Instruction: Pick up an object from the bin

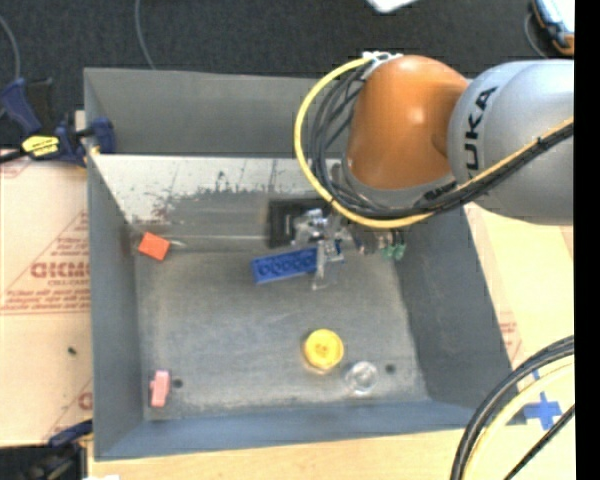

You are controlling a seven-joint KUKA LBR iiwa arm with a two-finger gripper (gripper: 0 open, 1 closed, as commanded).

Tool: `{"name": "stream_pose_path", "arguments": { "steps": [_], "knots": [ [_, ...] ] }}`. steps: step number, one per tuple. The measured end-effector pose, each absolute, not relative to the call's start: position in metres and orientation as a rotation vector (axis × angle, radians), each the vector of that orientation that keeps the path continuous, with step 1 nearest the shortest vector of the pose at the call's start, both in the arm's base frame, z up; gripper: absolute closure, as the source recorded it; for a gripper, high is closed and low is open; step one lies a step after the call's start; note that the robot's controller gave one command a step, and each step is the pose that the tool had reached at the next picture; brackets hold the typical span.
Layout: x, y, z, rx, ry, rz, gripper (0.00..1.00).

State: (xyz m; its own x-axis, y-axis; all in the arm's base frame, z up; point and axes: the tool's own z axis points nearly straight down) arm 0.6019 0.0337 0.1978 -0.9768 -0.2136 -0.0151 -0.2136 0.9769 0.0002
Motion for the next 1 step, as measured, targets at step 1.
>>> {"name": "stream_pose_path", "arguments": {
  "steps": [1],
  "knots": [
    [0.6017, 0.0348, 0.2805, -0.316, 3.109, 0.001, 1.0]
  ]
}}
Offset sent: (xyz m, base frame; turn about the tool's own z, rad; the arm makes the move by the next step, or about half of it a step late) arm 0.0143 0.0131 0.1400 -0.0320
